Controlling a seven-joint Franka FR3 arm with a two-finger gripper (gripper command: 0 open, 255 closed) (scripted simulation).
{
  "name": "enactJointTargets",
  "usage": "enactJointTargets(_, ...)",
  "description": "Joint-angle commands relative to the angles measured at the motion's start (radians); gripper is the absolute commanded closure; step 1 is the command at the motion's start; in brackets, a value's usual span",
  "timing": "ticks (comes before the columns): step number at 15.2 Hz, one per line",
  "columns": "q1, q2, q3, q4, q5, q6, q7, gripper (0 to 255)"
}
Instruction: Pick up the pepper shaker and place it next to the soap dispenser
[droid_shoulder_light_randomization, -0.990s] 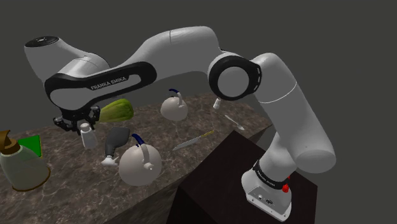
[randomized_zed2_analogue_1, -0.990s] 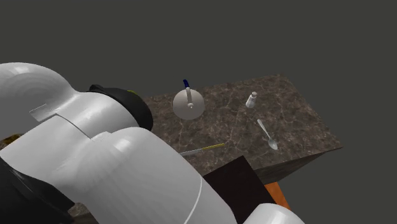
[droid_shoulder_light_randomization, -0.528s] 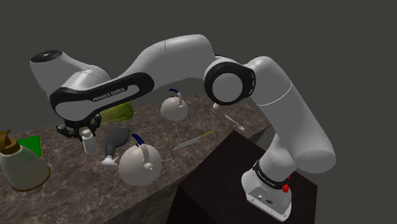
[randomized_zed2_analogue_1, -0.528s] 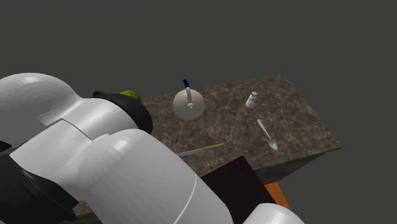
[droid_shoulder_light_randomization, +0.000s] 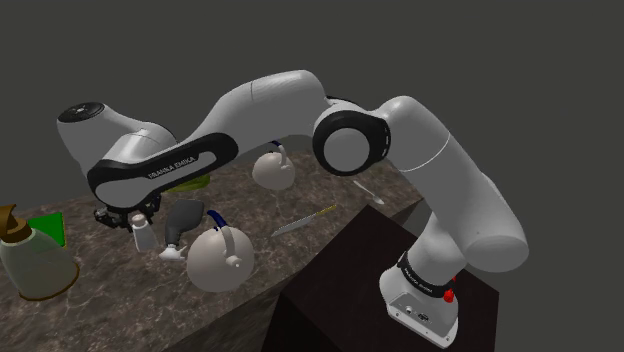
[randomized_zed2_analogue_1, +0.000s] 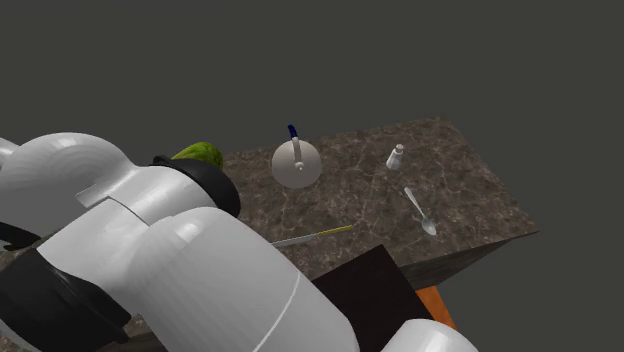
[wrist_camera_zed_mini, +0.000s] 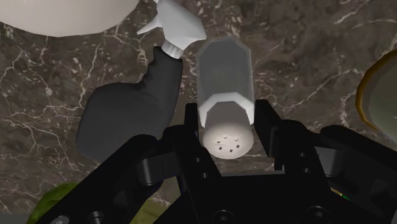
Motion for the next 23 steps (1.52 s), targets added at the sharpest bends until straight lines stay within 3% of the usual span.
enactJointTargets(1, 0.001, 0.018, -0.003, 0.005, -0.002, 0.013, 0.002, 255)
enactJointTargets(8, 0.01, 0.093, -0.013, 0.048, -0.009, 0.046, 0.005, 255)
enactJointTargets(15, 0.01, 0.093, -0.013, 0.048, -0.009, 0.046, 0.005, 255)
enactJointTargets(16, 0.01, 0.093, -0.013, 0.048, -0.009, 0.046, 0.005, 0)
enactJointTargets(23, 0.009, 0.045, -0.005, 0.028, -0.004, 0.017, 0.005, 0)
